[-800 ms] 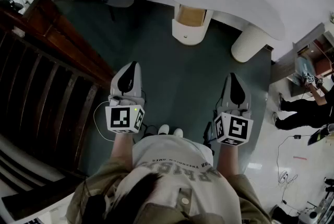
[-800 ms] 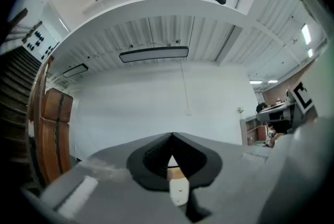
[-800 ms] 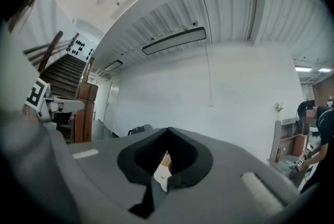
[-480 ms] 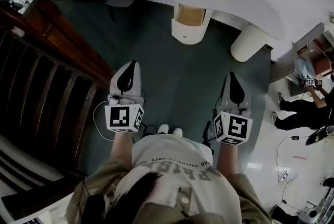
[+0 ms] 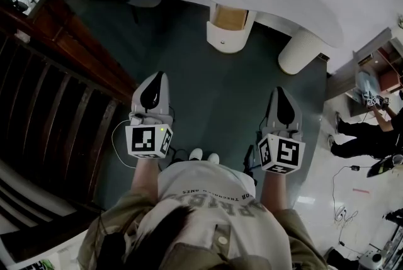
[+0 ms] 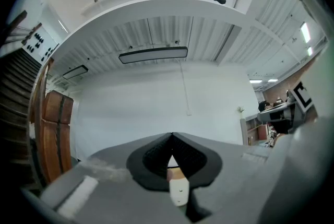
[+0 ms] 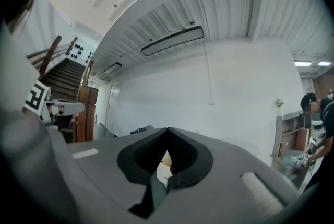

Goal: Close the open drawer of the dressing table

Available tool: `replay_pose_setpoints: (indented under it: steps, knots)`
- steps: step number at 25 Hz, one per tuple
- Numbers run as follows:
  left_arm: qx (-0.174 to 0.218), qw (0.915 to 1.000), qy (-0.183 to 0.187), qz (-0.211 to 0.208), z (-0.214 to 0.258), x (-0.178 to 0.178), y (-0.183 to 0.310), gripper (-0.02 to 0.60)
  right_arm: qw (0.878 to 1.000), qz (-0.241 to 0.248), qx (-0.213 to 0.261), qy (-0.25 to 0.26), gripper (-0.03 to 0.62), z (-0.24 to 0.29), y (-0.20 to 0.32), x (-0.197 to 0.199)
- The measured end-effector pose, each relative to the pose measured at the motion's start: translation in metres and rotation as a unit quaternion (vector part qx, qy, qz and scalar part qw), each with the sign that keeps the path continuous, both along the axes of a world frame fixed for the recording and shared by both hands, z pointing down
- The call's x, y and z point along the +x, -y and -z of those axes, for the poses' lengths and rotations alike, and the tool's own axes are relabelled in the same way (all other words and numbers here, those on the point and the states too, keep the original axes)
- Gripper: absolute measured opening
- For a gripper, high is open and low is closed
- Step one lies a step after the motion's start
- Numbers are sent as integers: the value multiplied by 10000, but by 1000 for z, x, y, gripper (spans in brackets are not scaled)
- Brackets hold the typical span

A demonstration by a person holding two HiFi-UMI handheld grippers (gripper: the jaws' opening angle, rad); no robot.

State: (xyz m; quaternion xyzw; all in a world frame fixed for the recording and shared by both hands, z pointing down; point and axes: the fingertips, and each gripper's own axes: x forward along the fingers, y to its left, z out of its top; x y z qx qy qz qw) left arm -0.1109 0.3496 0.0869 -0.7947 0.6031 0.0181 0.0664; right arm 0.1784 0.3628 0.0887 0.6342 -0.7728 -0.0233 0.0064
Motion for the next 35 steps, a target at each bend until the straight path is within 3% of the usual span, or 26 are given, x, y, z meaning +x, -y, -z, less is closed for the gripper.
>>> replay_pose_setpoints:
  steps: [4, 5, 7, 10, 12, 17, 35]
  knots:
    - [56, 10000, -9, 24, 2, -1, -1, 6, 9990, 29, 171, 401, 9, 5, -1, 6]
    - [76, 10000, 4, 20, 2, -1, -1, 6, 9987, 104, 204, 460, 50, 6, -1, 5]
    - [94, 9999, -26, 48, 3, -3, 0, 12, 9980, 249, 234, 526, 196, 6, 0, 2]
    - [40, 9999, -93, -7, 1, -4, 2, 147, 9983, 317, 241, 422, 312, 5, 2, -2]
    - [-31, 9999, -97, -29, -1, -3, 3, 242, 9986, 317, 235, 362, 339, 3, 2, -2]
    - [-171, 9998, -19, -125, -7, 6, 5, 288, 9986, 312, 190, 369, 343, -1, 3, 6]
    - [-523, 9983, 23, 244, -34, 5, 34, 288, 9982, 474, -145, 347, 342, -30, 51, 22]
